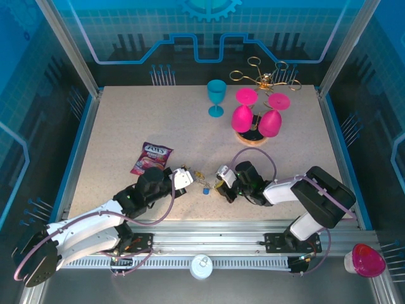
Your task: Put the keys on the keyring
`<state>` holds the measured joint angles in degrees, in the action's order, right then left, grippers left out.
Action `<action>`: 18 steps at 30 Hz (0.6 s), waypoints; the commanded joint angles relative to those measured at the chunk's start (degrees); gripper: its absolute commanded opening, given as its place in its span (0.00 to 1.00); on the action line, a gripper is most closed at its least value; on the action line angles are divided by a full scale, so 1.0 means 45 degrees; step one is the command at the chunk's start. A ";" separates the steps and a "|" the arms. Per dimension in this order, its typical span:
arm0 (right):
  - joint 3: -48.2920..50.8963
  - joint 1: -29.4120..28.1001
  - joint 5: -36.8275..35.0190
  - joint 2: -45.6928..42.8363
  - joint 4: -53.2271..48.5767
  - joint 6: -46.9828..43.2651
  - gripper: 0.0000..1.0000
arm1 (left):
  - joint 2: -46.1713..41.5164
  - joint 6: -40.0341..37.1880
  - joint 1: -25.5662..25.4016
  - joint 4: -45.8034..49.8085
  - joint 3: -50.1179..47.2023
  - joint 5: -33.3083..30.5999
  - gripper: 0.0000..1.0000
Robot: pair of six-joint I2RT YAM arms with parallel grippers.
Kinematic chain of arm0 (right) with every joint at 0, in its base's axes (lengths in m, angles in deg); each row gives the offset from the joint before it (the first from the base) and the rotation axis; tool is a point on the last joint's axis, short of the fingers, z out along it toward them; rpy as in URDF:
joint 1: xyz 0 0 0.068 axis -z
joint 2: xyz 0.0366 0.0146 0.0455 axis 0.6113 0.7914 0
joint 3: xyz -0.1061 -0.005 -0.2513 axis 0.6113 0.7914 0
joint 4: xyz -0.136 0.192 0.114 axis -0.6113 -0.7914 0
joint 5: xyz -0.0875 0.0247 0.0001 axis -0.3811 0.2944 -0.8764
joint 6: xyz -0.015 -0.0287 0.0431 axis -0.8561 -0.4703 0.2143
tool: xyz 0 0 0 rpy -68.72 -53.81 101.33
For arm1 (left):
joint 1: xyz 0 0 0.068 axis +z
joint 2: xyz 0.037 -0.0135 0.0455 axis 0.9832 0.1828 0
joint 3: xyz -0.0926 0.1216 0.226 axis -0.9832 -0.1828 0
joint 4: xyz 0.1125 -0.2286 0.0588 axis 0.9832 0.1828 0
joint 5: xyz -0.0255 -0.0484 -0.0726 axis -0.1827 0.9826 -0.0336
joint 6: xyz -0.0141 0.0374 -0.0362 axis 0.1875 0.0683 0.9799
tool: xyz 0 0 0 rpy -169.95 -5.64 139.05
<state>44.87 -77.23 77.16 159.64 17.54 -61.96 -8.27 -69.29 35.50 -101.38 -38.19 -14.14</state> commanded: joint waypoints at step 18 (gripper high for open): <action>-0.1636 0.0159 -0.1059 -0.5462 -0.5480 -0.1640 0.00 | 0.0228 -0.0114 0.0108 0.0448 0.0268 0.2616 0.00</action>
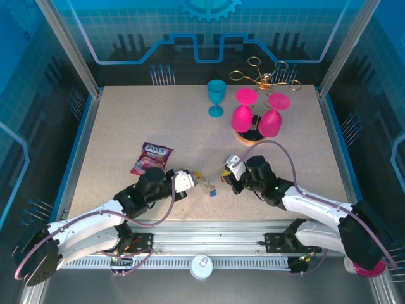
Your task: Put the keys on the keyring
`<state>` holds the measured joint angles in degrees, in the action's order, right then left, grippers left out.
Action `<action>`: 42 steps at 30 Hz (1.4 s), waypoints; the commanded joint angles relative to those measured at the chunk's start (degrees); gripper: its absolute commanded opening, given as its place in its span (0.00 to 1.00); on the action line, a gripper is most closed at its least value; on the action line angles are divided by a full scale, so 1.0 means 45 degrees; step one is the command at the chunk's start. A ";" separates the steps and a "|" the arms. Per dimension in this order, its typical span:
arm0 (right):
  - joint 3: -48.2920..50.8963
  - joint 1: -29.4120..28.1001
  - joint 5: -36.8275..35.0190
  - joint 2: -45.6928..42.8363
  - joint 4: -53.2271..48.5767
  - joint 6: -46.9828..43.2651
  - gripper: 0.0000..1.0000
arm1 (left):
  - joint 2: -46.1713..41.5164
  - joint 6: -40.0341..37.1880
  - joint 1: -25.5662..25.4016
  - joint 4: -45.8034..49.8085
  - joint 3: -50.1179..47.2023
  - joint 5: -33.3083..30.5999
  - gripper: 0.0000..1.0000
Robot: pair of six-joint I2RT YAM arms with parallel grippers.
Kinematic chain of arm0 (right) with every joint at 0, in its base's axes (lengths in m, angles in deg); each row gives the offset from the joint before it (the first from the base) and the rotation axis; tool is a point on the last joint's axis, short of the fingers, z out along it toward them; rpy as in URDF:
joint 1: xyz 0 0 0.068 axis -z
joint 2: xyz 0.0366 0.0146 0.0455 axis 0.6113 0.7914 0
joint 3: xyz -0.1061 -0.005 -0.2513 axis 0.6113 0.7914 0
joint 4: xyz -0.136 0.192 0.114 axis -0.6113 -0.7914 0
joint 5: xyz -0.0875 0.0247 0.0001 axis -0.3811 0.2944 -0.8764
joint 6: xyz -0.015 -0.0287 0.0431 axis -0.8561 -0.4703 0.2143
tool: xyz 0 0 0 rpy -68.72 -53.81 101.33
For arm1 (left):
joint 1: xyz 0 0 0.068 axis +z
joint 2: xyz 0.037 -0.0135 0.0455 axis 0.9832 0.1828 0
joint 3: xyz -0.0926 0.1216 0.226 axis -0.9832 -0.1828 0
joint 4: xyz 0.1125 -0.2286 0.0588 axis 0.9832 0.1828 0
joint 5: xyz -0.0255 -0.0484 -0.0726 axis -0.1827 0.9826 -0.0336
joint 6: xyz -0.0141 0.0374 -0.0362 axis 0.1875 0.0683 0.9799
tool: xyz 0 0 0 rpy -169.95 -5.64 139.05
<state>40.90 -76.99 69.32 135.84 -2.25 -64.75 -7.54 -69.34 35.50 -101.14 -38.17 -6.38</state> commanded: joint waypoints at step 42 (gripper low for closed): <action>-0.3998 -0.0741 0.6183 0.2392 -0.3407 -0.4125 0.00 | 0.0525 -0.0064 0.0107 -0.0155 0.0275 0.1918 0.00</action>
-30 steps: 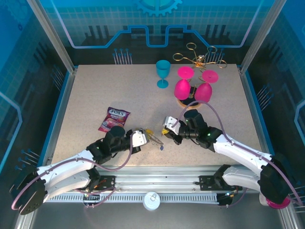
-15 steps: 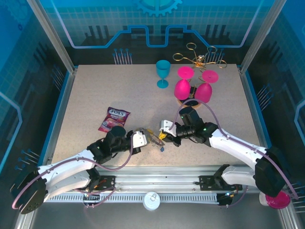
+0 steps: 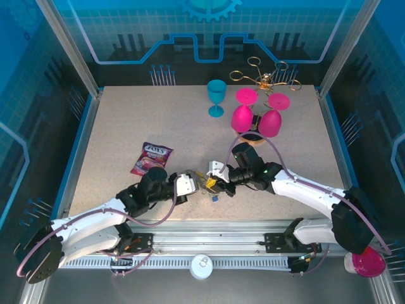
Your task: Put the keys on the keyring
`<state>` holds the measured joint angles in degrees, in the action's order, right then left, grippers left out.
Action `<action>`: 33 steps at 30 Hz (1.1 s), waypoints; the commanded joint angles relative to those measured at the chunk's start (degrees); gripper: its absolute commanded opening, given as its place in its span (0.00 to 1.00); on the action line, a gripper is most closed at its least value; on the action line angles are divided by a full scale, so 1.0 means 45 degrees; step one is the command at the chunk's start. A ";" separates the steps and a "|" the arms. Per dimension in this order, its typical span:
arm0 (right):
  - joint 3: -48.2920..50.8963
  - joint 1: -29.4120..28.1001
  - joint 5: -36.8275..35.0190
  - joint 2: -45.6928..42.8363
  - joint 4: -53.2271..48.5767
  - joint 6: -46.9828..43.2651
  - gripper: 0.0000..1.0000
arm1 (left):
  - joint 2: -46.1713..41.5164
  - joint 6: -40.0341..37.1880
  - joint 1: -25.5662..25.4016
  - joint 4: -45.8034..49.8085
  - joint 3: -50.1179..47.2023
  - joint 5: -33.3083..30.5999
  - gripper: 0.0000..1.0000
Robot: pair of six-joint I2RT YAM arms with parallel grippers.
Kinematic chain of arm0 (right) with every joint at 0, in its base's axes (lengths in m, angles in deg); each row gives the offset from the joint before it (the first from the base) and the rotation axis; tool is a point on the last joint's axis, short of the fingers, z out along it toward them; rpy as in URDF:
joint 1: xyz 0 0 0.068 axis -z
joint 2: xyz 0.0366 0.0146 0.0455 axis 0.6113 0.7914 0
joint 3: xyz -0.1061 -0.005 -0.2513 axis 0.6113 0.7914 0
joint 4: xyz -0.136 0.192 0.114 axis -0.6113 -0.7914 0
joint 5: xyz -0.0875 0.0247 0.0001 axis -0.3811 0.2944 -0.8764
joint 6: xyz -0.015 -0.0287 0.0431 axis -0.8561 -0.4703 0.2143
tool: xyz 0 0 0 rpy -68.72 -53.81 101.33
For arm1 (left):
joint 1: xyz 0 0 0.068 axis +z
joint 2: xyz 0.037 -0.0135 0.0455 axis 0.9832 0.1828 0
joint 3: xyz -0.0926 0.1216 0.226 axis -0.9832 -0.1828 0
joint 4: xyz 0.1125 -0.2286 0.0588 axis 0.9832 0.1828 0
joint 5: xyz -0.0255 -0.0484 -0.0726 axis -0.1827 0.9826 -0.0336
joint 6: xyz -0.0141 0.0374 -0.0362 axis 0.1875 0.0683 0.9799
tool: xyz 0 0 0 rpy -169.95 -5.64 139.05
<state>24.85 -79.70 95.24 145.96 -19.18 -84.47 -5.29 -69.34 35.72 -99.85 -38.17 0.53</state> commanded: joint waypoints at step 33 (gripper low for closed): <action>-0.1697 -0.0074 -0.1825 0.1538 -0.0031 0.2886 0.00 | -0.0072 -0.1152 -0.0144 0.0237 0.0491 0.0073 0.00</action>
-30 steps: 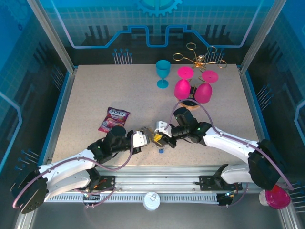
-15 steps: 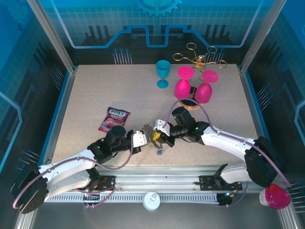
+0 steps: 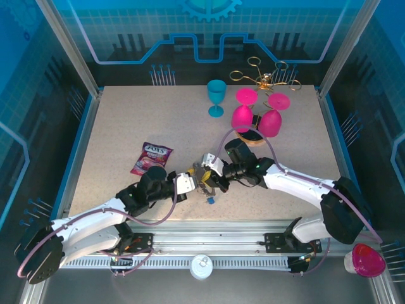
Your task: Put the keys on the keyring
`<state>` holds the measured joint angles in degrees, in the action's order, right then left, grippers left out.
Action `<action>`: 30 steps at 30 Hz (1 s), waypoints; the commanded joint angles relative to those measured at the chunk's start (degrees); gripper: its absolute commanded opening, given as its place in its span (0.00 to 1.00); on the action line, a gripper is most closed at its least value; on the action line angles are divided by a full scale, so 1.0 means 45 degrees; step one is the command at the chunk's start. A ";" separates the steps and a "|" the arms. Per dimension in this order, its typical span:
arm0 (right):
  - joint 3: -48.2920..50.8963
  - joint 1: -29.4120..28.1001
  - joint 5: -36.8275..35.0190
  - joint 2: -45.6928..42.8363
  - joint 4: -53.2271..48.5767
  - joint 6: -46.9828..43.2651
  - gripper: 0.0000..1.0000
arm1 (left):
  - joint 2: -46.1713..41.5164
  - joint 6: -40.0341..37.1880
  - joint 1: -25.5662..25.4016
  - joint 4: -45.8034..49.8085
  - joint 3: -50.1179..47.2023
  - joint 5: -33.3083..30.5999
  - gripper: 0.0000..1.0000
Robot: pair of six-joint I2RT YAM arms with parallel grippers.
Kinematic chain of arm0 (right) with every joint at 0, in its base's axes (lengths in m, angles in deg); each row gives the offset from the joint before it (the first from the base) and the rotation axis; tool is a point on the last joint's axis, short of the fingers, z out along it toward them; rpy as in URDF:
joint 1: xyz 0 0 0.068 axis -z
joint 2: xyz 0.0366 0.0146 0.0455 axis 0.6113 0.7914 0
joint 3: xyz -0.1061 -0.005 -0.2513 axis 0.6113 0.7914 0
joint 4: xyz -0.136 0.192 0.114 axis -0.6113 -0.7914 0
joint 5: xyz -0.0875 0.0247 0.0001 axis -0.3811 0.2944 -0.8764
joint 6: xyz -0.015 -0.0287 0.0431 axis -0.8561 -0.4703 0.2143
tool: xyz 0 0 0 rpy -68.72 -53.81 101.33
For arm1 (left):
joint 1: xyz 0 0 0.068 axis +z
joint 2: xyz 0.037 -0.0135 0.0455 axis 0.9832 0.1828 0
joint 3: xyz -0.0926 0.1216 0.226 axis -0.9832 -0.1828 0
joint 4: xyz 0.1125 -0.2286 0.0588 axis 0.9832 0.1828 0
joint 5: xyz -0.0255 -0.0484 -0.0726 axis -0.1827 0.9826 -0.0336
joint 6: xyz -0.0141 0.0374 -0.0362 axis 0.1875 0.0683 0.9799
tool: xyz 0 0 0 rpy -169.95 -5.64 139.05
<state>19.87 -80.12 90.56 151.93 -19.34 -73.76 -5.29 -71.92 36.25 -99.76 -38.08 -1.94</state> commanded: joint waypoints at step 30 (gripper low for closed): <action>-0.1245 0.0405 0.0527 0.0977 -0.0856 0.1352 0.28 | -0.0307 -0.0084 -0.0460 -0.2951 -0.0593 -0.0644 0.00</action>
<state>14.69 -78.96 91.06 156.34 -24.30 -67.84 -5.97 -74.63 35.04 -105.90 -40.02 -6.29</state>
